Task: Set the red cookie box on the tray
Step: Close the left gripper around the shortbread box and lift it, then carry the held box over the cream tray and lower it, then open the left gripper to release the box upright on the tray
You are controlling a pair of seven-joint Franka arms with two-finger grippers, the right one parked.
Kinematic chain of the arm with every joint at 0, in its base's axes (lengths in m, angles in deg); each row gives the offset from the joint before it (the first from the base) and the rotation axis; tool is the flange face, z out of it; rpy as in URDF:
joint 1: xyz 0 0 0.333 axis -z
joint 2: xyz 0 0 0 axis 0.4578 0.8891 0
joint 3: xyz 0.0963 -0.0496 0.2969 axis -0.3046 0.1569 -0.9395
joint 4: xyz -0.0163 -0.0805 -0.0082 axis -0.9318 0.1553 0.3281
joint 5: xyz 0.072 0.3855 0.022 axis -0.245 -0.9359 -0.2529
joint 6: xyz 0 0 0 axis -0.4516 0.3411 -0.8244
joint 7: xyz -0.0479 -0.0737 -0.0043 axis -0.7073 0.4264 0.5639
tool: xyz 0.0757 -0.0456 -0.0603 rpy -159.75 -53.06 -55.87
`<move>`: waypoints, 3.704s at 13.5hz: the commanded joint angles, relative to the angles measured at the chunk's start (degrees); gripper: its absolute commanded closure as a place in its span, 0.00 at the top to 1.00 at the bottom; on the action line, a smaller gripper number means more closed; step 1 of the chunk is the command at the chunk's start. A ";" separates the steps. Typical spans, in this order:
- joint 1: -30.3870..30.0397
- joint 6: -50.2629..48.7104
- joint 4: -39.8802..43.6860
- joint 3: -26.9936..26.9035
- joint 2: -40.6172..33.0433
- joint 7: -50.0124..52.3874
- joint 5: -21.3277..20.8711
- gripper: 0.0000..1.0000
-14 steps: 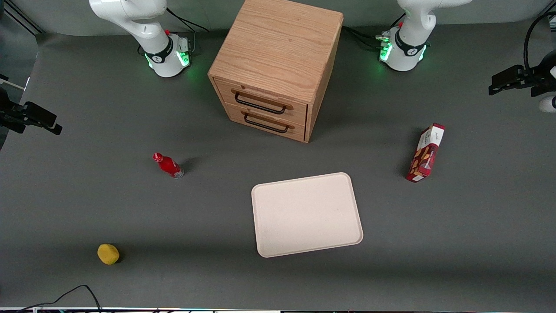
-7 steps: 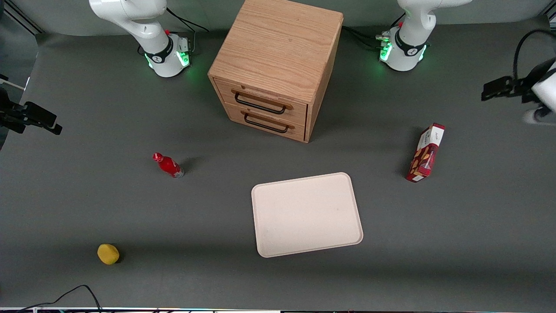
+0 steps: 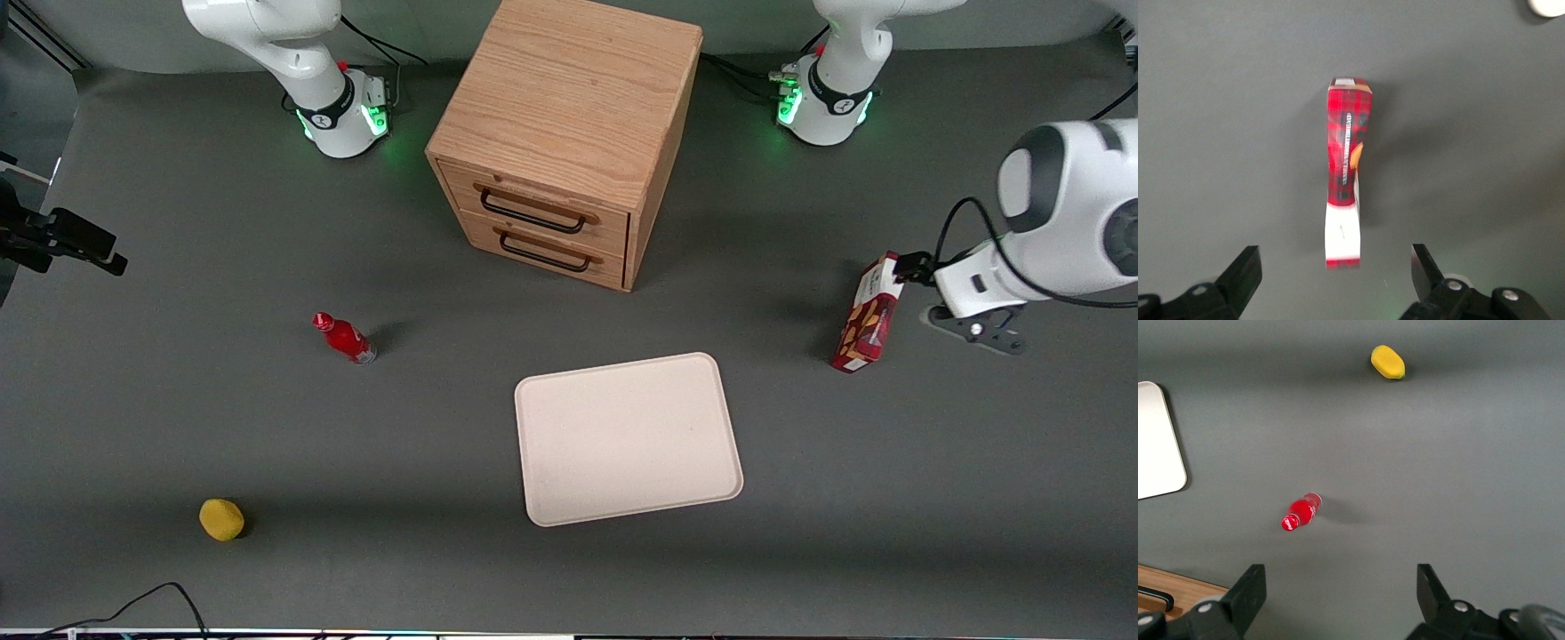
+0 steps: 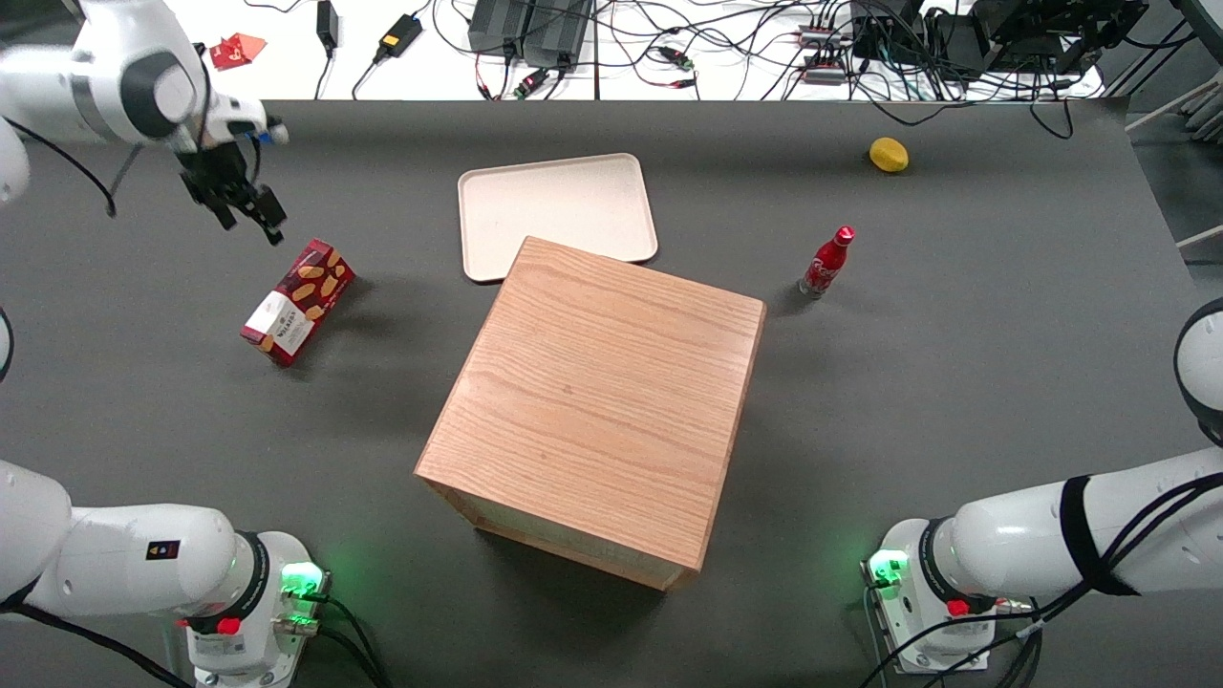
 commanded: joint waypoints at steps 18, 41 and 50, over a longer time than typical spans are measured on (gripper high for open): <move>0.62 -15.76 20.54 3.70 2.58 16.78 4.93 0.00; 0.89 -6.97 30.61 22.02 18.01 51.25 -9.01 1.00; 0.88 -34.53 24.83 0.12 -9.97 16.03 -0.43 1.00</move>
